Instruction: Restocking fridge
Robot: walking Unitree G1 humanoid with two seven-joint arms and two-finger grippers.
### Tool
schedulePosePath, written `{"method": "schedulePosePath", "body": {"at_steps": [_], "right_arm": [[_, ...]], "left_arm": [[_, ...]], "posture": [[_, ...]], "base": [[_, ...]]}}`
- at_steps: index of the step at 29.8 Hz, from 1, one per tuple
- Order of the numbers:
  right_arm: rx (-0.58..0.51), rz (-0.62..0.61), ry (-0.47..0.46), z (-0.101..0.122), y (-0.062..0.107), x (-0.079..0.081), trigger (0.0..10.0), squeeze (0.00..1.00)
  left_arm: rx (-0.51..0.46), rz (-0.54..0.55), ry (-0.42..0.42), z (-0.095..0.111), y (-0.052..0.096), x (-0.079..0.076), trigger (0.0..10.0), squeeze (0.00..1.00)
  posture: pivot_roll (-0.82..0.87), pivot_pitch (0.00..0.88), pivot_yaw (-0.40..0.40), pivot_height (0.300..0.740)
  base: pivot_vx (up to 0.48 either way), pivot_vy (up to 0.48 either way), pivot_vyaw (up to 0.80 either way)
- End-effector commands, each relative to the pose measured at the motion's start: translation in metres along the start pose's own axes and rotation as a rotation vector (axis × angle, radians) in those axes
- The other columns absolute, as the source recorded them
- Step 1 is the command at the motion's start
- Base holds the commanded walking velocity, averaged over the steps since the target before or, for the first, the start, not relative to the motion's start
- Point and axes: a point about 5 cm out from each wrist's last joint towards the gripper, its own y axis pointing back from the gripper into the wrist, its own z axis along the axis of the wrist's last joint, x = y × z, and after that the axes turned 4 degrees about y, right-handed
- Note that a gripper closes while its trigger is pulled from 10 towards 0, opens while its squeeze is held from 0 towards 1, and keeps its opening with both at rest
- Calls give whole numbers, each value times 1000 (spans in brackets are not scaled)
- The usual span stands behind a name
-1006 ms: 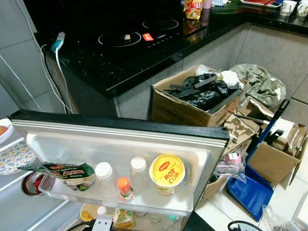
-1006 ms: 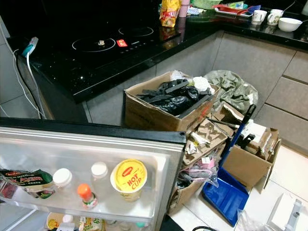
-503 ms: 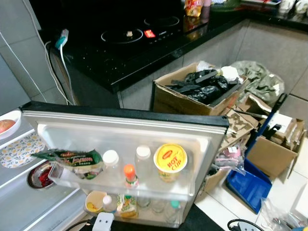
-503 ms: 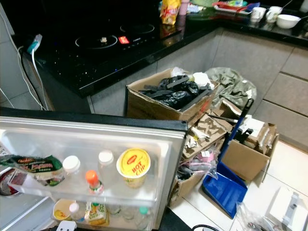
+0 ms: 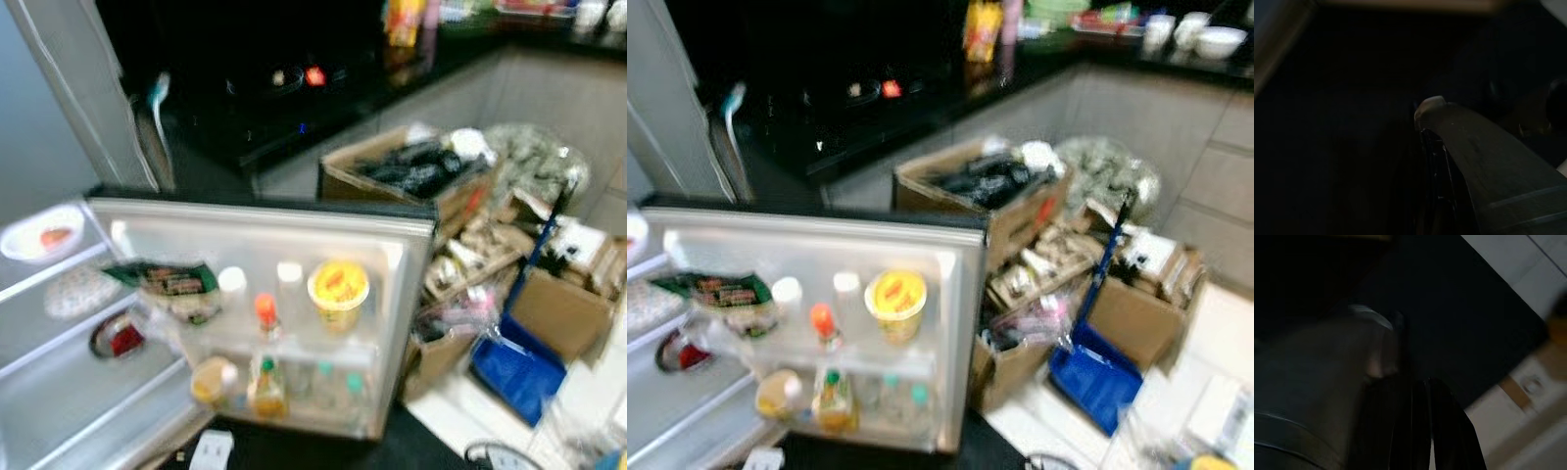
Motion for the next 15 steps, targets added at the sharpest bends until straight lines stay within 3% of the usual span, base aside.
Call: {"method": "schedulePosePath", "body": {"at_steps": [1, 6, 10, 12, 13, 15], "right_arm": [[4, -8, 11, -2, -1, 4, 10000, 0], [-63, -127, 76, 6, 0, -3, 10000, 0], [-83, -13, -35, 7, 0, 0, 10000, 0], [-83, -13, -35, 7, 0, 0, 10000, 0], [-97, 19, -85, 8, 1, 0, 10000, 0], [-91, 29, -73, 7, 1, 0, 10000, 0]], "left_arm": [[67, 2, 0, -17, 3, 0, 10000, 0], [57, 8, 8, -16, 3, 0, 10000, 0], [40, 18, 8, -14, 3, 2, 10000, 0], [40, 18, 8, -14, 3, 2, 10000, 0], [41, 16, 4, -14, 3, 2, 10000, 0], [41, 15, 4, -13, 3, 2, 10000, 0]], "posture": [[-49, 48, -3, 740], [-49, 48, -3, 740], [-49, 48, -3, 740], [-49, 48, -3, 740], [-49, 48, -3, 740], [-49, 48, -3, 740]], "base": [[-330, 0, 0], [-182, 0, 0], [0, 0, 0], [0, 0, 0], [0, 0, 788], [0, 0, 788]]}}
